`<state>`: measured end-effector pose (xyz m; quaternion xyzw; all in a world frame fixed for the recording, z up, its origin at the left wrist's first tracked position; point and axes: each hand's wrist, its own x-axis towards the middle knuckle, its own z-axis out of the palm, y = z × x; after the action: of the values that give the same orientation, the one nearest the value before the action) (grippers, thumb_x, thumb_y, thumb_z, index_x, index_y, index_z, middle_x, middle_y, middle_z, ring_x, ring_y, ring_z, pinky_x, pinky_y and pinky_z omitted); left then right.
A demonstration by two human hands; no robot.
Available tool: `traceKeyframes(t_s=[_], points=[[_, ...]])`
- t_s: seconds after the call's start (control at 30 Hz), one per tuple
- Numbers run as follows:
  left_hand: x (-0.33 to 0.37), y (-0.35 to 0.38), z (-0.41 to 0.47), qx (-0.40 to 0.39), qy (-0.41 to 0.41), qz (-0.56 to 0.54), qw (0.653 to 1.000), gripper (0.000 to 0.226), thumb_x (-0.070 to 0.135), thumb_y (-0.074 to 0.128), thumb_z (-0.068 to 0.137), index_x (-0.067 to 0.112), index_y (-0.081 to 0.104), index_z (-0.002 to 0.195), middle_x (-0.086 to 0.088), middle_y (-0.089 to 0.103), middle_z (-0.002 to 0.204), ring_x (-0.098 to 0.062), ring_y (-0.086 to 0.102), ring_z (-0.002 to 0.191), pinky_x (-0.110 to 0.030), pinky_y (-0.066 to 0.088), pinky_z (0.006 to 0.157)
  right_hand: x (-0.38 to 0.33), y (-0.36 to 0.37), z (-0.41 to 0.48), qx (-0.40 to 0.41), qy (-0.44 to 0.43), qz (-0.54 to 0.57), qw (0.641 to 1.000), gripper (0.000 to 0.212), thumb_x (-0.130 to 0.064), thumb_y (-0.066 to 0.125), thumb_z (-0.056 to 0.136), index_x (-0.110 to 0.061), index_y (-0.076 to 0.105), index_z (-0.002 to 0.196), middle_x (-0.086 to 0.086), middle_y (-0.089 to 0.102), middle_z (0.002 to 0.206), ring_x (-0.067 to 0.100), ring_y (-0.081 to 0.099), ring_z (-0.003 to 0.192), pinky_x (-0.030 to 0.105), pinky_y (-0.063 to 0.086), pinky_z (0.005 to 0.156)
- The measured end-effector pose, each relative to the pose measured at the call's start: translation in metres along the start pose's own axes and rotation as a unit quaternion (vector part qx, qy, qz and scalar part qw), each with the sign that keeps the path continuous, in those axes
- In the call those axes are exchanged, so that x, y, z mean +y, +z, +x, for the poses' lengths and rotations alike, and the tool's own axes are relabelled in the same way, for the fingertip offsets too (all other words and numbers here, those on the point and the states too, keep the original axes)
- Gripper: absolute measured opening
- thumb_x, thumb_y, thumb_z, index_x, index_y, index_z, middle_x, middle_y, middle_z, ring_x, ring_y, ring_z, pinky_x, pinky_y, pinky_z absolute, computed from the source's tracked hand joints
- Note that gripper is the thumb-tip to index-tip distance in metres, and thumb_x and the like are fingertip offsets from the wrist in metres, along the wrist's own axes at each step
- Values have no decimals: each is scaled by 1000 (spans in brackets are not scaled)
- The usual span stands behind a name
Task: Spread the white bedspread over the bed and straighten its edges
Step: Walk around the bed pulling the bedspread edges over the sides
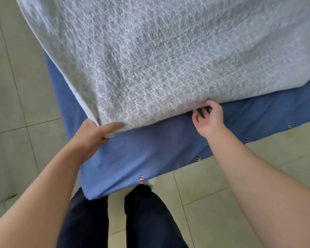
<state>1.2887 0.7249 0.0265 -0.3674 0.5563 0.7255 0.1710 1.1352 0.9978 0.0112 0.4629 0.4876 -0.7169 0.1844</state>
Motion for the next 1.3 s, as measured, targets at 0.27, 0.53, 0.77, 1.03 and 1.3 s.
traceKeyframes(t_s=[0.27,0.53,0.77,1.03,1.3], points=[[29,-22,-25,-98,-13,206,974,55,30,76,40,13,68,92,10,71,95,-4,65,92,-24,51,89,-34,9,-11,-113,-31,74,990,51,-28,71,75,-15,61,124,6,65,123,20,63,101,29,46,93],[13,-6,-35,94,19,-55,994,25,11,53,61,4,51,85,-11,52,86,-22,51,81,-31,45,74,-32,0,-28,-171,-34,74,982,53,-31,68,80,-15,56,129,14,65,124,35,64,111,54,47,97],[-2,24,-71,70,24,-67,995,28,22,74,78,10,66,103,-7,74,97,-22,70,85,-36,58,72,3,-35,-45,-168,21,182,969,86,-83,37,76,-18,58,127,10,62,128,33,56,119,53,40,103],[-22,11,-100,26,6,272,962,54,4,64,80,24,39,36,10,32,37,-5,31,34,-13,30,45,64,-56,-66,-132,91,63,985,62,-62,41,91,-15,53,130,12,57,132,30,55,115,45,44,100],[-29,17,-134,9,172,186,967,25,15,61,92,8,59,116,-7,71,99,0,67,81,-13,51,68,131,-69,-115,-142,105,-46,983,43,-53,39,97,-17,58,109,6,61,116,25,59,110,35,49,83]])
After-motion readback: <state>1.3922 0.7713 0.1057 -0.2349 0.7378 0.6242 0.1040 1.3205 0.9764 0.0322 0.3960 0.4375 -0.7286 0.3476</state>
